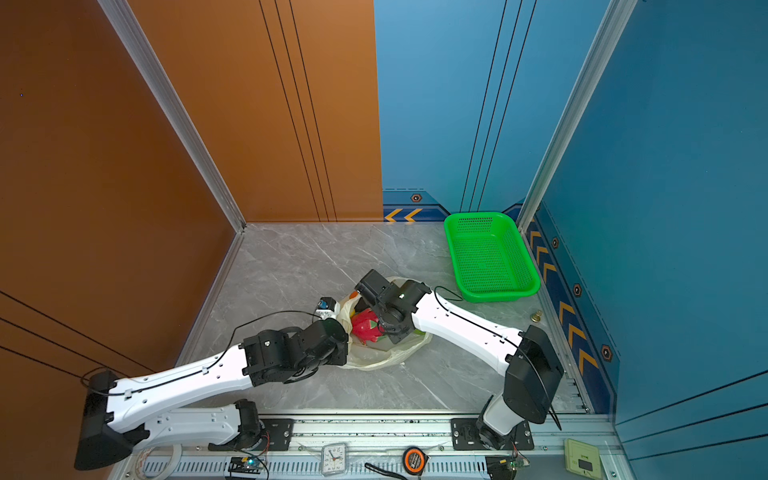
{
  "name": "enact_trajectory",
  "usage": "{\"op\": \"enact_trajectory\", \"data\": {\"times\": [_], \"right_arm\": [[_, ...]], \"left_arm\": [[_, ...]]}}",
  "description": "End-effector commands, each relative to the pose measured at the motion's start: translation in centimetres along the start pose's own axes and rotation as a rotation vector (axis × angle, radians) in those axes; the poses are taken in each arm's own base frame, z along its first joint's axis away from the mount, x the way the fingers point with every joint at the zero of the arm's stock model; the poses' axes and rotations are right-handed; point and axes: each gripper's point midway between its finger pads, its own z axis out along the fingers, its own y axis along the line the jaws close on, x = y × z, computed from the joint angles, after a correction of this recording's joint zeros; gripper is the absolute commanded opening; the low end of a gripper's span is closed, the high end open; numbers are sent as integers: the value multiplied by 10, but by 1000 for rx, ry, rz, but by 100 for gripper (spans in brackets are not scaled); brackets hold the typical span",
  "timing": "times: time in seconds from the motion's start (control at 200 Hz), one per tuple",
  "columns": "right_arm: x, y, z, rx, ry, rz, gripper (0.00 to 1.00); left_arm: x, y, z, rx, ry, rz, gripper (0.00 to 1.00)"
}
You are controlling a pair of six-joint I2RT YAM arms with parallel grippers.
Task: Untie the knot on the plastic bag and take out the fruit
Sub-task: 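Close the right gripper on the dragon fruit while the left holds the rim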
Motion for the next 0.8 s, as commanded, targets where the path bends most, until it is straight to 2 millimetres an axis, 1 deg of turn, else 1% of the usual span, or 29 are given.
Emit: {"op": "enact_trajectory", "data": {"times": [0.0, 0.135, 0.35, 0.541, 0.671, 0.796], "right_arm": [[13, -4, -10, 18, 44, -17, 100], [29, -9, -7, 37, 76, -37, 100], [45, -14, 7, 72, 133, -44, 100], [58, -10, 21, 74, 177, -55, 100], [55, -9, 32, 87, 161, -57, 100], [40, -4, 36, 77, 134, -16, 100]], "left_arm": [[-4, 4, -4, -1, -16, 0, 0], [-3, 5, -4, -4, -18, -4, 0], [-6, 5, -5, -2, -26, -4, 0], [-5, 6, -4, -8, -28, -9, 0], [-7, 5, -4, -8, -33, -10, 0], [-7, 4, -5, -8, -34, -11, 0]]}}
